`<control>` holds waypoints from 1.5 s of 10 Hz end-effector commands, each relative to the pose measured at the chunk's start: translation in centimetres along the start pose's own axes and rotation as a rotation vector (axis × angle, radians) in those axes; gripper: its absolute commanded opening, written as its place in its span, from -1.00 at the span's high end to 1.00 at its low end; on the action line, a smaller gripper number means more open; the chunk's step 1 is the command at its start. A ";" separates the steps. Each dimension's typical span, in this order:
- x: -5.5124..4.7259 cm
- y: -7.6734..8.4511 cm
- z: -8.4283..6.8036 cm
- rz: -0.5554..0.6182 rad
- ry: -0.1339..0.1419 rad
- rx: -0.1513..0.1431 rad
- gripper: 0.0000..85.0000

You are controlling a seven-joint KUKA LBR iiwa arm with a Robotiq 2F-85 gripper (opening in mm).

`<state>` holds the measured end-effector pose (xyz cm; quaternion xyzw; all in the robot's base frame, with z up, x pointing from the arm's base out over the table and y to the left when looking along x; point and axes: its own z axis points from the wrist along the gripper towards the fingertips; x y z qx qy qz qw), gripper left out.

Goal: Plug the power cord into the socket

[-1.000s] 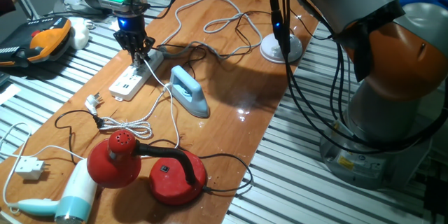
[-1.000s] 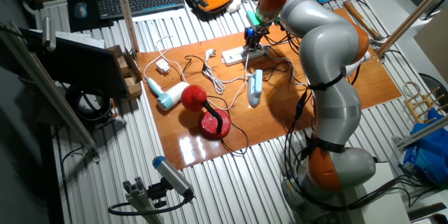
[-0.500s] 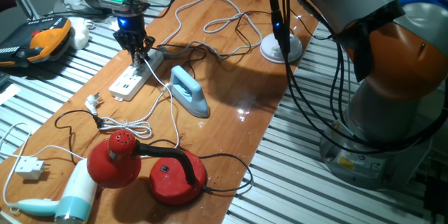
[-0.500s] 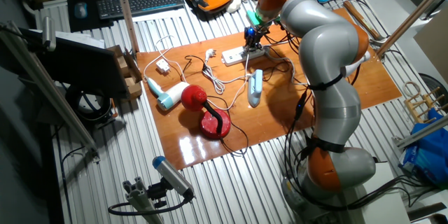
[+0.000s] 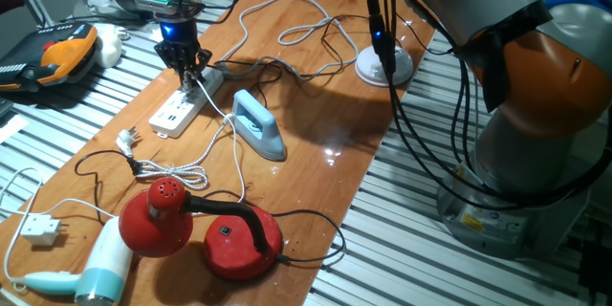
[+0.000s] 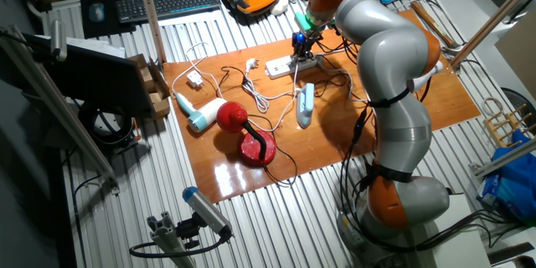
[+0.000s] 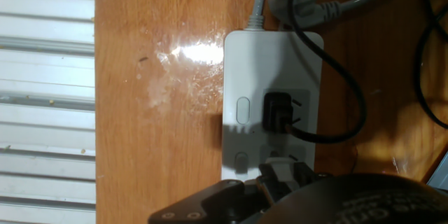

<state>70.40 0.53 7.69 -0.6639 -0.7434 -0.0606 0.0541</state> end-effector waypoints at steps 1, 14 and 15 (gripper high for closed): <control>0.0 0.0 0.0 0.000 0.000 0.000 1.00; -0.1 0.0 0.7 0.000 -0.002 0.008 1.00; -0.1 0.0 0.8 0.000 -0.002 0.008 1.00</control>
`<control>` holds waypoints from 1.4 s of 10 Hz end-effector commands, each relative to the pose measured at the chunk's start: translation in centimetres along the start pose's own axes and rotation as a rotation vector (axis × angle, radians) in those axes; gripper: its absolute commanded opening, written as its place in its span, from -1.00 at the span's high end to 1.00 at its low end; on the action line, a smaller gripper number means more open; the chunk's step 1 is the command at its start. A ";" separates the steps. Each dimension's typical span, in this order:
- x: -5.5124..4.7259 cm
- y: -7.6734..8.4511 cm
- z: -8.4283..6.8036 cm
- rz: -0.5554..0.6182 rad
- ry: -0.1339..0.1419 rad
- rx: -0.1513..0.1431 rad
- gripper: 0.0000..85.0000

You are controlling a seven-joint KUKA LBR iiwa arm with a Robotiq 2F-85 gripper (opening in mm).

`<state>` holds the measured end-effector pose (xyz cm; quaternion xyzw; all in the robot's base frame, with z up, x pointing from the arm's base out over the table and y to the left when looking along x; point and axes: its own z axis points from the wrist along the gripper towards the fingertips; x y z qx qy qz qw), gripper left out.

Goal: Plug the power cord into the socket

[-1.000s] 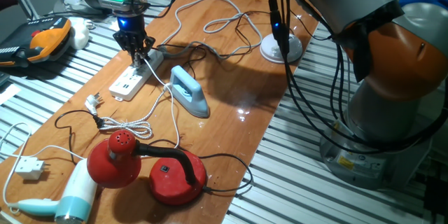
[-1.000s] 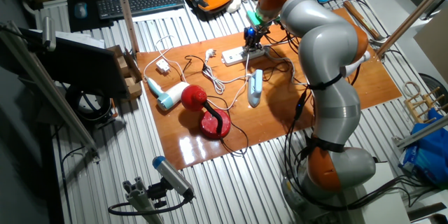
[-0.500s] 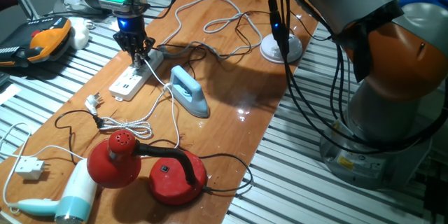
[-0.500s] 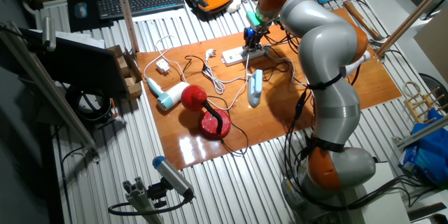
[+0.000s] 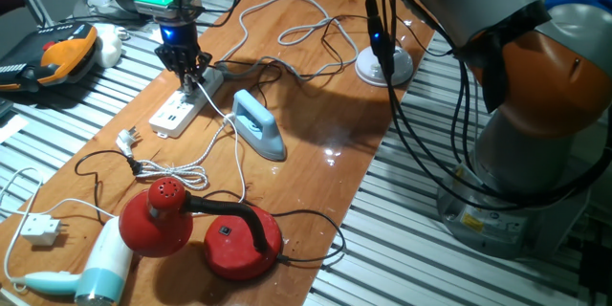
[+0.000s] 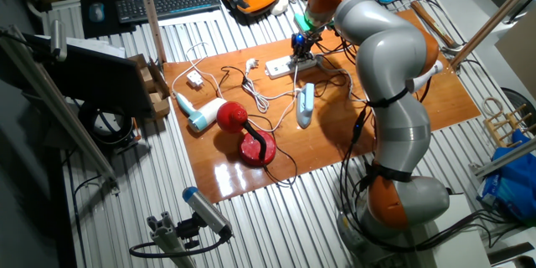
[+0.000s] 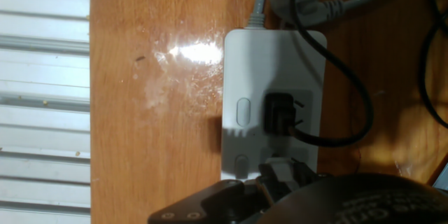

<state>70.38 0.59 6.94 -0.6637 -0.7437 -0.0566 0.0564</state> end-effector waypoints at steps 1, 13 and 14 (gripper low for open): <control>0.0 0.0 0.0 0.000 0.000 0.000 1.00; -0.2 0.0 0.9 0.000 0.006 0.014 1.00; -0.2 0.0 0.9 0.000 0.006 0.014 1.00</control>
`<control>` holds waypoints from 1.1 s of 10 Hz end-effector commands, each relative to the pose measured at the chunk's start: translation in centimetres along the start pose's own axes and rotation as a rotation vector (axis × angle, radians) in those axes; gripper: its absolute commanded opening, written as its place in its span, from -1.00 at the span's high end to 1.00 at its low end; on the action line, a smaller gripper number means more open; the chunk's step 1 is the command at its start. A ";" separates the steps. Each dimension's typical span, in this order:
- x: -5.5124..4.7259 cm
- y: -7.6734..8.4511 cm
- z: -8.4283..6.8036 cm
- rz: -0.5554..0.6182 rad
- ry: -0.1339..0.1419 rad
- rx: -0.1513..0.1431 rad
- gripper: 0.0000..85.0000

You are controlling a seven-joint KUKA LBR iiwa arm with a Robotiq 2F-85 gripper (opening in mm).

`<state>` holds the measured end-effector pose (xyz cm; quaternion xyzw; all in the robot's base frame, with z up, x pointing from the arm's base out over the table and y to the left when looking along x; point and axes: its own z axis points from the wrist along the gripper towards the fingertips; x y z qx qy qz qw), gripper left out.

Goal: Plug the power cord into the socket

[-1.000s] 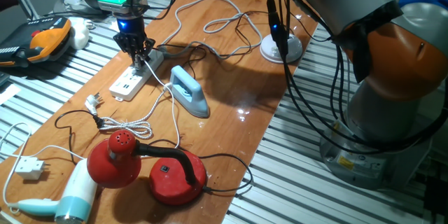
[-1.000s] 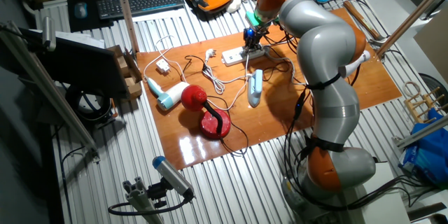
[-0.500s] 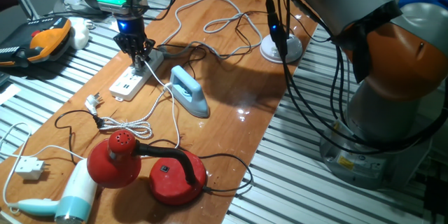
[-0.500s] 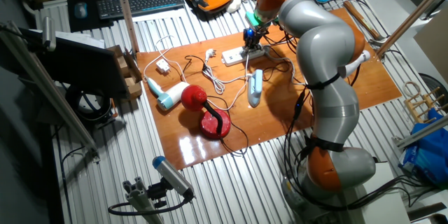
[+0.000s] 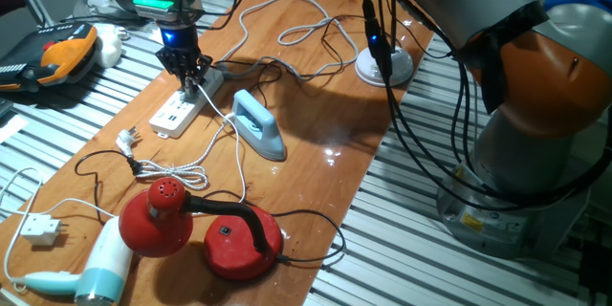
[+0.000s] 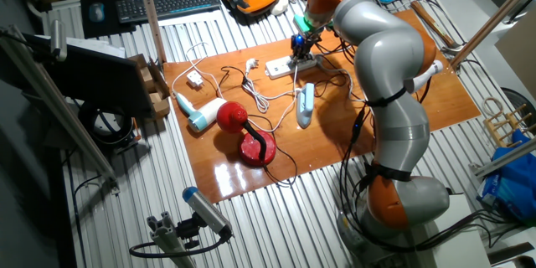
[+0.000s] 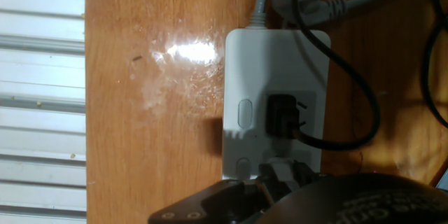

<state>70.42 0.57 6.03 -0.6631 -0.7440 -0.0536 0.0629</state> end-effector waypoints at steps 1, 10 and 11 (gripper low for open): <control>0.0 0.0 0.1 0.000 -0.001 0.001 1.00; 0.0 -0.1 0.4 -0.006 -0.021 -0.039 1.00; 0.0 -0.1 0.4 -0.006 -0.024 -0.046 0.60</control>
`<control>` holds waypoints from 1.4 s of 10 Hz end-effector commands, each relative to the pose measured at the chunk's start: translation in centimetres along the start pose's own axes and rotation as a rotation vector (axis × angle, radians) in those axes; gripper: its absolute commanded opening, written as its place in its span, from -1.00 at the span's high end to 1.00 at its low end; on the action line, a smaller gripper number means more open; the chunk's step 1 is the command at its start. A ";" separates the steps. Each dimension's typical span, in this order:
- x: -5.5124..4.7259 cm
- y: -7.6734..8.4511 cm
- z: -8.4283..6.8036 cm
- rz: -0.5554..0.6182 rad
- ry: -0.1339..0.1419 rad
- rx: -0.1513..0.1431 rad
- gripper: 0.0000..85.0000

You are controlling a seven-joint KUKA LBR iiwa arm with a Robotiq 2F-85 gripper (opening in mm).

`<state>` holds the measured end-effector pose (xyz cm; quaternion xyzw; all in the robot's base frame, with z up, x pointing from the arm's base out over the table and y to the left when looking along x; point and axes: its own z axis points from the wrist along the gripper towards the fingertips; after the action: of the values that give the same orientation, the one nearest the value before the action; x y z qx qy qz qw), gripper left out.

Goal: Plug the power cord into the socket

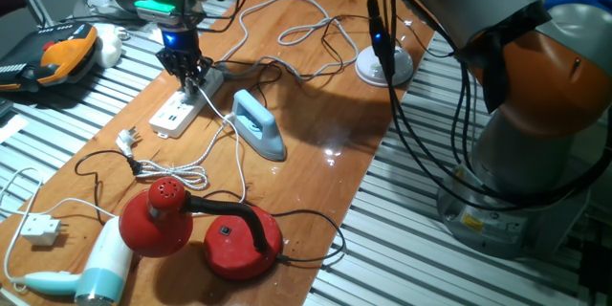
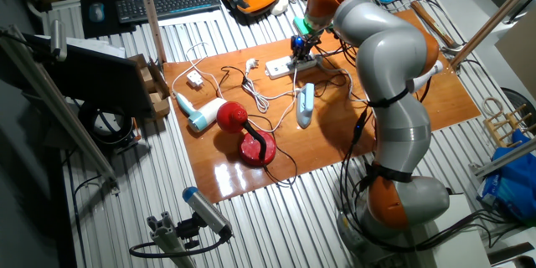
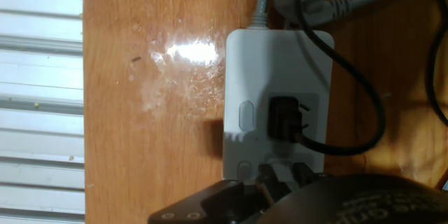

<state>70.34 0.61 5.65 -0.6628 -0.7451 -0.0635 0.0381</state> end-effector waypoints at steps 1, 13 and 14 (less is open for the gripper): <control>0.0 0.0 0.0 0.000 -0.002 -0.005 0.60; 0.8 0.2 -5.1 -0.034 -0.025 0.012 0.20; 1.0 0.0 -6.8 -0.051 -0.030 0.019 0.20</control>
<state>69.99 0.68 11.58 -0.6426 -0.7641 -0.0472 0.0320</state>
